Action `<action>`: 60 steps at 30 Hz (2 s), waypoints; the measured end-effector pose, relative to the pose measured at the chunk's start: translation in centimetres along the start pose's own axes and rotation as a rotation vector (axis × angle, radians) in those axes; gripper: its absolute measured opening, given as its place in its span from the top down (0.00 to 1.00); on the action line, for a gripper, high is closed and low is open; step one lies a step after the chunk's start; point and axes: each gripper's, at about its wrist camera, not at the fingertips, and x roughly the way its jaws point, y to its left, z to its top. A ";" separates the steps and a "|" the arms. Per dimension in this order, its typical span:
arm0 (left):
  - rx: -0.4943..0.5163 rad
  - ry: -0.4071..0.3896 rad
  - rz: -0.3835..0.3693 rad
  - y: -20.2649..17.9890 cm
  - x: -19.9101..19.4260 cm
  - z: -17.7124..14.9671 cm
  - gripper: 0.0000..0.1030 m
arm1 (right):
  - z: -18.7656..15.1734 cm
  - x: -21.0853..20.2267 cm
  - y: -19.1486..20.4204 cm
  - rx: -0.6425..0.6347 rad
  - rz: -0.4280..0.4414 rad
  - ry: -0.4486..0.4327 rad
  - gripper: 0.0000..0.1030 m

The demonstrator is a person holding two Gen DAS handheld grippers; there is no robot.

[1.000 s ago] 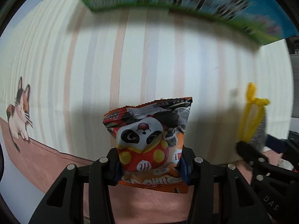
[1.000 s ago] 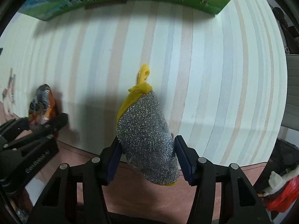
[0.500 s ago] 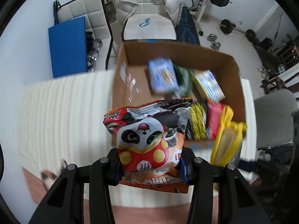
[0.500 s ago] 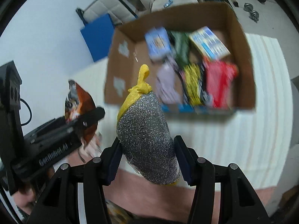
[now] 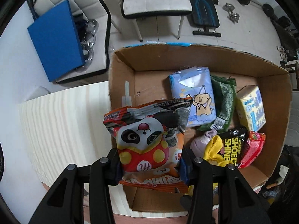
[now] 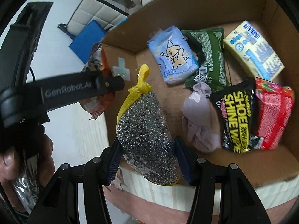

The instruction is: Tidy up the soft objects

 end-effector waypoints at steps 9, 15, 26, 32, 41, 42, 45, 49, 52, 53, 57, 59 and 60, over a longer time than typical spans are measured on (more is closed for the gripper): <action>0.001 0.051 -0.008 -0.1 2.4 1.6 0.51 | 1.9 4.4 -0.2 0.013 -0.040 0.030 0.27; 0.011 0.019 0.003 -0.3 1.6 1.8 0.29 | 1.9 4.9 0.1 -0.006 -0.091 0.033 0.18; 0.001 -0.076 0.015 -1.5 -0.8 -0.4 0.15 | 0.7 0.7 -1.3 -0.036 -0.206 0.003 0.12; -0.057 -0.194 -0.023 -2.2 -2.1 -4.4 0.02 | -0.6 -3.2 -2.7 -0.113 -0.390 -0.071 0.00; -0.067 -0.318 0.000 -4.0 -3.5 -9.9 0.02 | -2.6 -9.0 -4.9 -0.153 -0.528 -0.185 0.00; -0.064 -0.326 0.005 -4.2 -3.6 -10.3 0.02 | -2.7 -9.7 -5.1 -0.150 -0.529 -0.189 0.00; -0.059 -0.342 0.015 -4.6 -3.9 -11.4 0.02 | -3.1 -10.4 -5.3 -0.149 -0.548 -0.198 0.00; -0.065 -0.362 -0.003 -4.7 -4.8 -12.6 0.02 | -3.7 -11.2 -5.1 -0.158 -0.560 -0.213 0.00; -0.068 -0.390 -0.011 -4.6 -6.0 -13.7 0.02 | -4.4 -12.1 -4.7 -0.169 -0.563 -0.232 0.00; -0.070 -0.404 -0.012 -4.7 -6.6 -14.2 0.02 | -4.8 -12.5 -4.5 -0.175 -0.565 -0.240 0.00; -0.086 -0.454 -0.030 -4.8 -9.0 -16.8 0.02 | -6.8 -14.8 -3.6 -0.196 -0.555 -0.285 0.00; -0.095 -0.488 -0.037 -4.7 -10.5 -18.5 0.02 | -8.1 -16.1 -3.2 -0.205 -0.546 -0.307 0.00; -0.098 -0.507 -0.036 -4.8 -11.4 -19.4 0.02 | -8.8 -16.7 -3.0 -0.211 -0.541 -0.318 0.00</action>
